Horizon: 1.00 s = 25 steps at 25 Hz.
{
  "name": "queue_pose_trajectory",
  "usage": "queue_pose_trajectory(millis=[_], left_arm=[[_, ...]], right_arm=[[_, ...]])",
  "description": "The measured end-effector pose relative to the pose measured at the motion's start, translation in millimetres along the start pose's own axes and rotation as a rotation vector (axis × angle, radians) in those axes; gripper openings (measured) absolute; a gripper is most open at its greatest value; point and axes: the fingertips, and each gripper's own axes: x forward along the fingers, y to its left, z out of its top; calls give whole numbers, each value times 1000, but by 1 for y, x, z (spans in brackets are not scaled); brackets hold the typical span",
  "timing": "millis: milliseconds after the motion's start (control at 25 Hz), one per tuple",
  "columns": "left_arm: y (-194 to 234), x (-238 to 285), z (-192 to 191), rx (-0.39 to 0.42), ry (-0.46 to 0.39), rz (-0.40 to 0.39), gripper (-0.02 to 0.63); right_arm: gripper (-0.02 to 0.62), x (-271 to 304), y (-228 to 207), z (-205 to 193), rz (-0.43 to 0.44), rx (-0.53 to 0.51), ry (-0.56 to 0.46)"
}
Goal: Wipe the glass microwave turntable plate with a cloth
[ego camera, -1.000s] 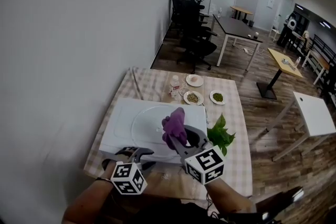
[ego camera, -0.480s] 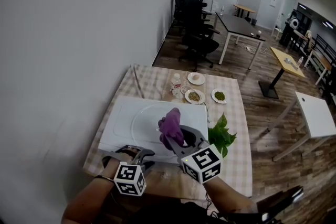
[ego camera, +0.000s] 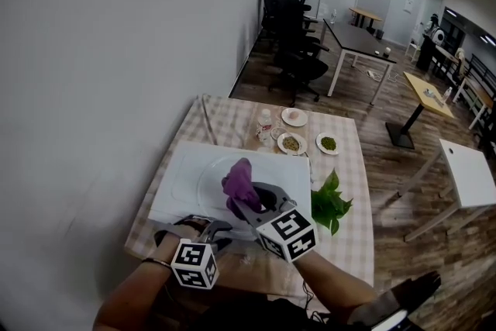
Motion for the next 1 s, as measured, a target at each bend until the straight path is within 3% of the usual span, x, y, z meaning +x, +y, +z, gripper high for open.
queue_pose_trajectory(millis=[240,560,720,1000], left_arm=[[0,0,0,-11,-4,16,141],[0,-1,0,-24,9,16,140],[0,0,0,-44,11,5,135],[1,-2,1,-62,23,10,132]], right_arm=[[118,52,25,-18,177,-8,107],[117,99,64,-51,414,-115,290],[117,99,67,-63,463,-164,339],[115,86,64,-68,497,-154,360]])
